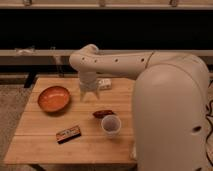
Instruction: Place the bottle in the ceramic bowl
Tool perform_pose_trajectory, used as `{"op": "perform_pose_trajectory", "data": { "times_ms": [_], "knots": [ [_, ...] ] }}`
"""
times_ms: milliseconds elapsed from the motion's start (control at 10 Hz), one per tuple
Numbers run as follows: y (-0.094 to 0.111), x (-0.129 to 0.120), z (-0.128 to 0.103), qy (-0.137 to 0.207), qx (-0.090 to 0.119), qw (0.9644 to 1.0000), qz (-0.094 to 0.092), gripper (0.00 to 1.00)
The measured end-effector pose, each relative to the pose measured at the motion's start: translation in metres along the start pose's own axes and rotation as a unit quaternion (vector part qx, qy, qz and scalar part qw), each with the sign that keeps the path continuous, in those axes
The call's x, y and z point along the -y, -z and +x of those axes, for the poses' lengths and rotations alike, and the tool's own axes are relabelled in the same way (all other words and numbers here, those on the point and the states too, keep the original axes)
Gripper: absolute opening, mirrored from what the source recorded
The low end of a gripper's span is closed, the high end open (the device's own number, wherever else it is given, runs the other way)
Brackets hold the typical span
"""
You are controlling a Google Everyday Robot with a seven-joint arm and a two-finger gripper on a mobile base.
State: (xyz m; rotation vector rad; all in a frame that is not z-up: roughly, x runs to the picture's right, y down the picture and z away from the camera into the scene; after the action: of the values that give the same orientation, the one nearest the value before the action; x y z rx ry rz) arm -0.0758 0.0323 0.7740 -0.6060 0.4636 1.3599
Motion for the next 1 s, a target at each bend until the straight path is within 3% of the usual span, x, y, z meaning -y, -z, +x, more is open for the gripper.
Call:
{"op": "perform_pose_trajectory", "data": {
  "times_ms": [300,400,500,800,1000],
  "knots": [
    [-0.011,0.027,-0.065,0.049,0.012,0.9987,-0.001,0.65],
    [-0.019,0.032,-0.087,0.087,0.021,0.996,0.0,0.65],
    [-0.03,0.034,-0.103,0.128,0.031,0.9913,0.005,0.65],
    [-0.058,0.035,-0.145,0.21,0.056,0.9757,0.024,0.65],
    [-0.066,0.043,-0.162,0.232,0.067,0.9697,0.037,0.65]
  ]
}}
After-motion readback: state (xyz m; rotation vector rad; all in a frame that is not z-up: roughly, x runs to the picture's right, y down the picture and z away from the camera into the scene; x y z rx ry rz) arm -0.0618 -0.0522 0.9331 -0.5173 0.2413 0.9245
